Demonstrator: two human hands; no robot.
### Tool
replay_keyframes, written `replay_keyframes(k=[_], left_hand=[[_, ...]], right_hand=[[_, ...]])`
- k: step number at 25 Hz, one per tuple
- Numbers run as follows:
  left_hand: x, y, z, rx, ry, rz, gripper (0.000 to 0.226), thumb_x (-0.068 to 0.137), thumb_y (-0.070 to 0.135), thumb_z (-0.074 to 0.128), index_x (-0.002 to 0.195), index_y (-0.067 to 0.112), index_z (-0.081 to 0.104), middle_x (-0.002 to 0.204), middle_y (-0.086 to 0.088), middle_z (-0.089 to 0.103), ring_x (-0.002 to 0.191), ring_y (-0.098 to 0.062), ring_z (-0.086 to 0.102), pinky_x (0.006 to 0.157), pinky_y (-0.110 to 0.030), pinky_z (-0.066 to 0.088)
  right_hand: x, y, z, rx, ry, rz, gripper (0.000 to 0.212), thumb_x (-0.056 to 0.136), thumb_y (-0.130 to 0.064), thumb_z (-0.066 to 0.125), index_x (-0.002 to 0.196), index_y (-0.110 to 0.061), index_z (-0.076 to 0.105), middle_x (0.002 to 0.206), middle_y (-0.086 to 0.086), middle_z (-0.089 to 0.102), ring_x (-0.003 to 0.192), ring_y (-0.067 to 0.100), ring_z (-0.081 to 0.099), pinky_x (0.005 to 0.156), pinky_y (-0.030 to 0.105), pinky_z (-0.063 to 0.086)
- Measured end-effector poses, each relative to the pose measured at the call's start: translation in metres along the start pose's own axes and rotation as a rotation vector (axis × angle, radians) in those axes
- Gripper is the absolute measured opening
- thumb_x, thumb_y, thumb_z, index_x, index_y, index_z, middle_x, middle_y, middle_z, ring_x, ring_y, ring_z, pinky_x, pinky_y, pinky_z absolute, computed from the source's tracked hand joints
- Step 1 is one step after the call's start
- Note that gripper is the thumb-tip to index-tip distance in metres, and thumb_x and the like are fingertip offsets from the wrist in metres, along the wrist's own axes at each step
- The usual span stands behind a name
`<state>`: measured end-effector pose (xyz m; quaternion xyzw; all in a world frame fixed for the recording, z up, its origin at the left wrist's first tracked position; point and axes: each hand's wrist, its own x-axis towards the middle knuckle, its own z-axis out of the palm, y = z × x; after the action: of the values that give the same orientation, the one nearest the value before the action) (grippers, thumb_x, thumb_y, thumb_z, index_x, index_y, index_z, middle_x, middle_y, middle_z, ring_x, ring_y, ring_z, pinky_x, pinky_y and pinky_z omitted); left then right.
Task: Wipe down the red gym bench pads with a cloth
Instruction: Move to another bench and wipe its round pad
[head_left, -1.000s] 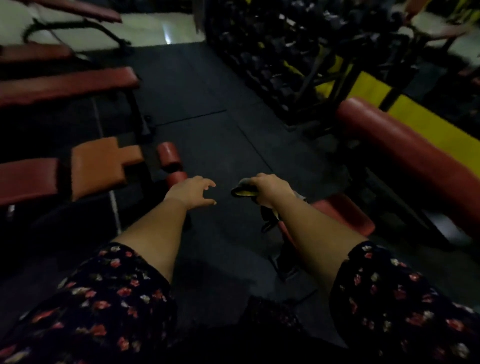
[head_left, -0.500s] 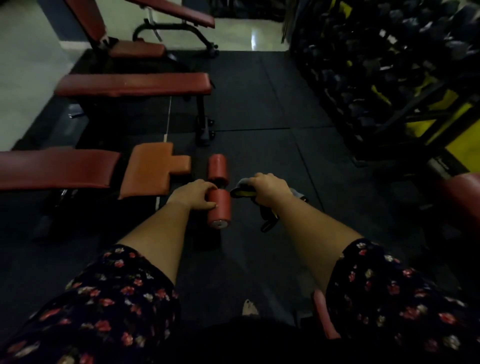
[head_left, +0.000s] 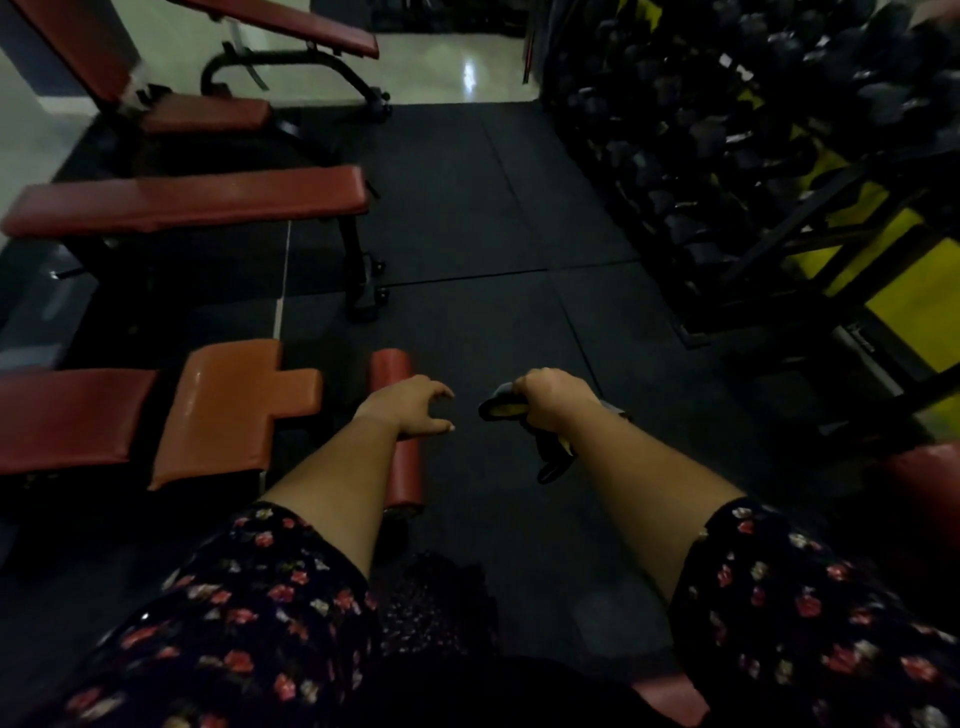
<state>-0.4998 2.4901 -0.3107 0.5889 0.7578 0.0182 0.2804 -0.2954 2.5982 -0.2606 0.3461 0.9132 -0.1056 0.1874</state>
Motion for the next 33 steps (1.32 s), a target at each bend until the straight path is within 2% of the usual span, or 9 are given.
replay_keyframes(k=[3,10,14,18,22,24,26,29,33], left_hand=[[0.062,0.006,-0.016,0.038,-0.034,0.047,0.061,0.083,0.05,0.068,0.138,0.03,0.049,0.132,0.0,0.05,0.125,-0.02,0.049,0.103,-0.04,0.043],[0.178,0.041,-0.075,0.108,-0.075,0.144,0.064,0.085,0.051,0.066,0.142,0.03,0.044,0.135,-0.001,0.047,0.124,-0.022,0.049,0.101,-0.042,0.044],[0.226,0.056,-0.1,0.144,-0.086,0.158,0.065,0.084,0.054,0.065,0.141,0.032,0.044,0.136,0.0,0.047,0.123,-0.021,0.049,0.1,-0.044,0.046],[0.286,0.082,-0.118,0.184,-0.082,0.167,0.064,0.085,0.054,0.064,0.141,0.034,0.043,0.137,0.002,0.046,0.124,-0.02,0.048,0.099,-0.043,0.046],[0.354,0.106,-0.141,0.212,-0.057,0.128,0.062,0.086,0.055,0.063,0.141,0.035,0.043,0.137,0.003,0.046,0.124,-0.02,0.049,0.098,-0.041,0.047],[0.392,0.124,-0.152,0.19,-0.024,0.107,0.062,0.086,0.054,0.063,0.141,0.035,0.043,0.137,0.004,0.046,0.124,-0.019,0.049,0.098,-0.041,0.047],[0.427,0.148,-0.166,0.149,-0.006,0.088,0.062,0.085,0.055,0.064,0.14,0.036,0.043,0.137,0.005,0.047,0.124,-0.019,0.049,0.099,-0.043,0.047],[0.473,0.174,-0.182,0.126,0.019,0.068,0.062,0.084,0.056,0.064,0.139,0.038,0.043,0.136,0.006,0.047,0.124,-0.018,0.049,0.097,-0.044,0.047],[0.516,0.177,-0.201,0.11,0.041,0.046,0.061,0.084,0.056,0.064,0.139,0.038,0.043,0.136,0.004,0.047,0.124,-0.019,0.049,0.098,-0.045,0.046]], right_hand=[[0.037,0.031,-0.016,0.012,-0.006,0.034,0.06,0.087,-0.008,0.053,0.132,-0.047,0.048,0.122,0.001,0.056,0.107,0.027,0.056,0.068,0.036,0.043],[0.098,0.09,-0.063,0.028,0.022,0.148,0.051,0.091,-0.013,0.056,0.137,-0.035,0.049,0.126,0.004,0.049,0.115,0.03,0.052,0.08,0.039,0.045],[0.121,0.129,-0.076,0.041,0.022,0.149,0.053,0.092,-0.012,0.055,0.137,-0.038,0.048,0.12,0.003,0.039,0.111,0.033,0.048,0.074,0.039,0.04],[0.16,0.186,-0.094,0.033,0.052,0.148,0.052,0.092,-0.014,0.056,0.133,-0.044,0.048,0.104,-0.001,0.032,0.107,0.031,0.049,0.07,0.039,0.039],[0.212,0.254,-0.124,-0.032,0.092,0.083,0.055,0.092,-0.017,0.059,0.138,-0.04,0.041,0.117,0.003,0.041,0.107,0.03,0.049,0.07,0.039,0.041],[0.239,0.294,-0.141,-0.06,0.153,0.04,0.058,0.092,-0.016,0.059,0.142,-0.034,0.036,0.124,0.006,0.042,0.112,0.032,0.048,0.077,0.042,0.043],[0.262,0.333,-0.158,-0.111,0.218,-0.02,0.06,0.09,-0.013,0.059,0.142,-0.027,0.033,0.133,0.007,0.041,0.123,0.033,0.043,0.093,0.046,0.041],[0.29,0.375,-0.176,-0.273,0.231,-0.095,0.068,0.087,-0.003,0.059,0.145,-0.018,0.027,0.147,0.011,0.034,0.139,0.037,0.027,0.113,0.051,0.024],[0.335,0.405,-0.19,-0.343,0.276,-0.13,0.066,0.088,0.0,0.055,0.145,-0.013,0.024,0.15,0.015,0.03,0.142,0.04,0.022,0.119,0.05,0.007]])
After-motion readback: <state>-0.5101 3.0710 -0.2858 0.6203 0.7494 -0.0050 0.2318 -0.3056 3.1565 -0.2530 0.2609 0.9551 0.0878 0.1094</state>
